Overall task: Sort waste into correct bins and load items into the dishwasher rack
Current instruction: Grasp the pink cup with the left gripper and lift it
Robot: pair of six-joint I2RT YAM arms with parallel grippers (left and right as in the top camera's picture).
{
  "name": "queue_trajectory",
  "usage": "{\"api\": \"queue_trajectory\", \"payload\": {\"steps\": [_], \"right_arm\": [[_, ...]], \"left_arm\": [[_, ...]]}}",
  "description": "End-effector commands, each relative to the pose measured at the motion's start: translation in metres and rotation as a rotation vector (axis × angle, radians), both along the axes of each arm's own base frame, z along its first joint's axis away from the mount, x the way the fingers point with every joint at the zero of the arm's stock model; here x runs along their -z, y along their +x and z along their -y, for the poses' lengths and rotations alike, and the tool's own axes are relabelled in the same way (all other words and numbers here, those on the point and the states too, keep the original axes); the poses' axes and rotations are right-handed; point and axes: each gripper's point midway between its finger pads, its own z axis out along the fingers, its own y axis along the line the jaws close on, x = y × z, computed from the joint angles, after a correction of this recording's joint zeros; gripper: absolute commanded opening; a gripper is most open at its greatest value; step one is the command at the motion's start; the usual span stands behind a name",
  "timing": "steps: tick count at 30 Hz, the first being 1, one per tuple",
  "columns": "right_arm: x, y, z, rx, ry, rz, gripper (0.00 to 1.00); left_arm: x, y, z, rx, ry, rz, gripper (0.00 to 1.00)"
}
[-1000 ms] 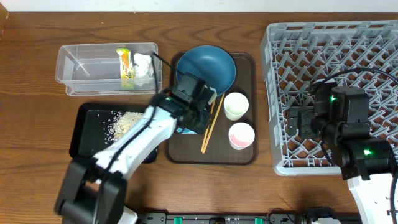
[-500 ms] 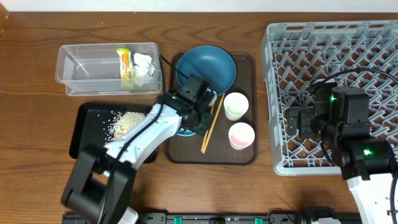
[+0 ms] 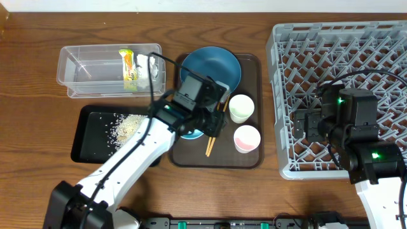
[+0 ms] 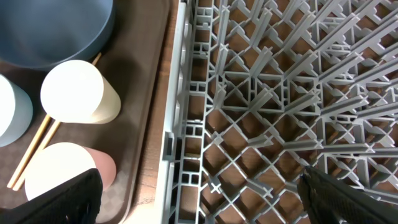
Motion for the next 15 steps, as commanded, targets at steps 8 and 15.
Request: {"api": "queue_trajectory", "payload": {"steps": [8,15], "right_arm": [[-0.010,0.001,-0.002,0.001,0.010,0.026,0.99],[-0.010,0.001,-0.002,0.001,0.009,0.023,0.99]], "left_arm": [[0.040,-0.030,0.047,0.135,0.026,-0.085,0.54],[0.083,-0.038,0.051,0.155,0.095,-0.168,0.43]]}}
